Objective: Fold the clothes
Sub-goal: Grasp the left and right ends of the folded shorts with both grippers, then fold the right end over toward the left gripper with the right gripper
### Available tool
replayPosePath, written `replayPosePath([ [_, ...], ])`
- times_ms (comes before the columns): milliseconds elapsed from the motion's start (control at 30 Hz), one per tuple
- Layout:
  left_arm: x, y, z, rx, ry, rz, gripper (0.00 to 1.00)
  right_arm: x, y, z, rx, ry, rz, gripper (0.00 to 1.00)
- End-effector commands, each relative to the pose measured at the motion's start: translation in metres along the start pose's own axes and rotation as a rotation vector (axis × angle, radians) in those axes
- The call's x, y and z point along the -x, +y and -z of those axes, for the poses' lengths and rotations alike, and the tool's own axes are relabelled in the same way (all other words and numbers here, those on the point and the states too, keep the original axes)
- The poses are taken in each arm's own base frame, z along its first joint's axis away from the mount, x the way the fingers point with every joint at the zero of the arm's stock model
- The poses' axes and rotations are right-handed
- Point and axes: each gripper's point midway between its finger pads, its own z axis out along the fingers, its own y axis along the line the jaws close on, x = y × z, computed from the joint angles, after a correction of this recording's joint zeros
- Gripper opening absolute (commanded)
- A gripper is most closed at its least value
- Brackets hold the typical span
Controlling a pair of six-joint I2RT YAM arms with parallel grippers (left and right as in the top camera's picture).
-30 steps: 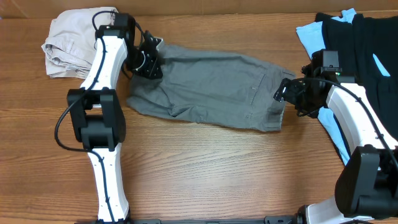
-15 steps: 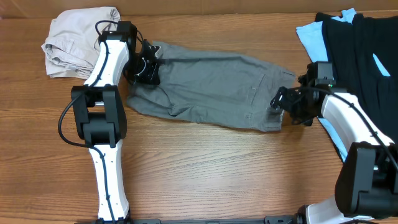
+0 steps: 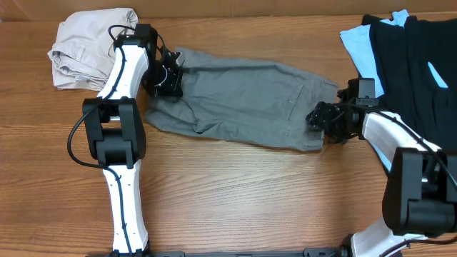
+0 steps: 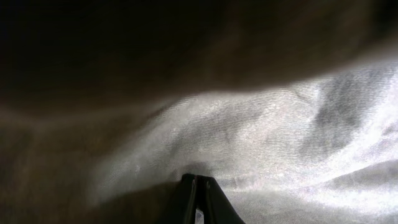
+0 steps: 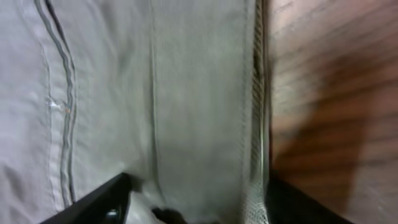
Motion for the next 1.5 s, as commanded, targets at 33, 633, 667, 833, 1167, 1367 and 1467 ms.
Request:
replayPosePath([
  [33, -0.038, 0.035, -0.051, 0.07, 0.164, 0.081, 0.08, -0.035, -0.021, -0.034, -0.016, 0.142, -0.092, 0.53],
  [633, -0.055, -0.02, -0.045, -0.204, 0.234, 0.146, 0.04, 0.035, -0.067, 0.058, -0.047, 0.05, -0.133, 0.04],
  [667, -0.055, -0.025, -0.044, -0.232, 0.235, 0.152, 0.05, 0.04, -0.065, 0.07, -0.039, 0.049, -0.11, 0.04],
  [833, -0.05, -0.058, -0.037, -0.402, 0.211, 0.113, 0.04, 0.056, -0.039, 0.122, -0.02, 0.058, -0.005, 0.04],
  [1167, -0.045, -0.08, -0.049, -0.397, 0.203, 0.045, 0.04, 0.025, 0.084, 0.117, 0.103, 0.129, 0.25, 0.04],
  [1367, -0.044, -0.08, -0.05, -0.39, 0.203, 0.049, 0.04, -0.014, 0.158, 0.09, 0.08, 0.107, 0.369, 0.04],
  [1467, -0.043, -0.08, -0.051, -0.389, 0.197, 0.044, 0.04, -0.03, 0.201, 0.082, 0.132, 0.065, 0.426, 0.04],
])
